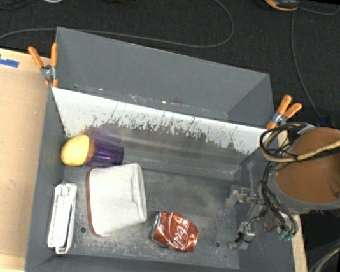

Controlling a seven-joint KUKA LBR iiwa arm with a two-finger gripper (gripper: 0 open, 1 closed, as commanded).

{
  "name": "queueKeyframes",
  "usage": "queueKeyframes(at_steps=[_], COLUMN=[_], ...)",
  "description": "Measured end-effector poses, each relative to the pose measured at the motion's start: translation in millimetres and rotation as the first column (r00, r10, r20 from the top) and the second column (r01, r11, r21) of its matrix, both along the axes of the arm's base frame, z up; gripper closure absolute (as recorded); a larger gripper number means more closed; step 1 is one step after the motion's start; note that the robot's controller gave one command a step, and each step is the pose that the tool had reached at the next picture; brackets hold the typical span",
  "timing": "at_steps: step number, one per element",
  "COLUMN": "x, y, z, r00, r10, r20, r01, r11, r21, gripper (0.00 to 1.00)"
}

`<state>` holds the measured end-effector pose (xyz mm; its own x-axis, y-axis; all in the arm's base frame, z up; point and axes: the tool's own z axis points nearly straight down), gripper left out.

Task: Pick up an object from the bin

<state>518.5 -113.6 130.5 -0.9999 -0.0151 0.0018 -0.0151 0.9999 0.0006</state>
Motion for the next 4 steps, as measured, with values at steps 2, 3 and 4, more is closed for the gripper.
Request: queueKeyframes(at_steps=[2,3,4], x=[-11.3,-13.6,-8.2], y=[22.9,35.0,86.3], z=[-15.7,-16.8,-52.0], r00=[1.000,0.999,1.000], r10=[-0.025,0.046,-0.005], r20=[0.002,0.002,-0.011], r01=[0.025,-0.046,0.005], r11=[1.000,0.999,1.000], r21=[-0.002,-0.001,0.006], gripper=[0.00,0.00,0.00])
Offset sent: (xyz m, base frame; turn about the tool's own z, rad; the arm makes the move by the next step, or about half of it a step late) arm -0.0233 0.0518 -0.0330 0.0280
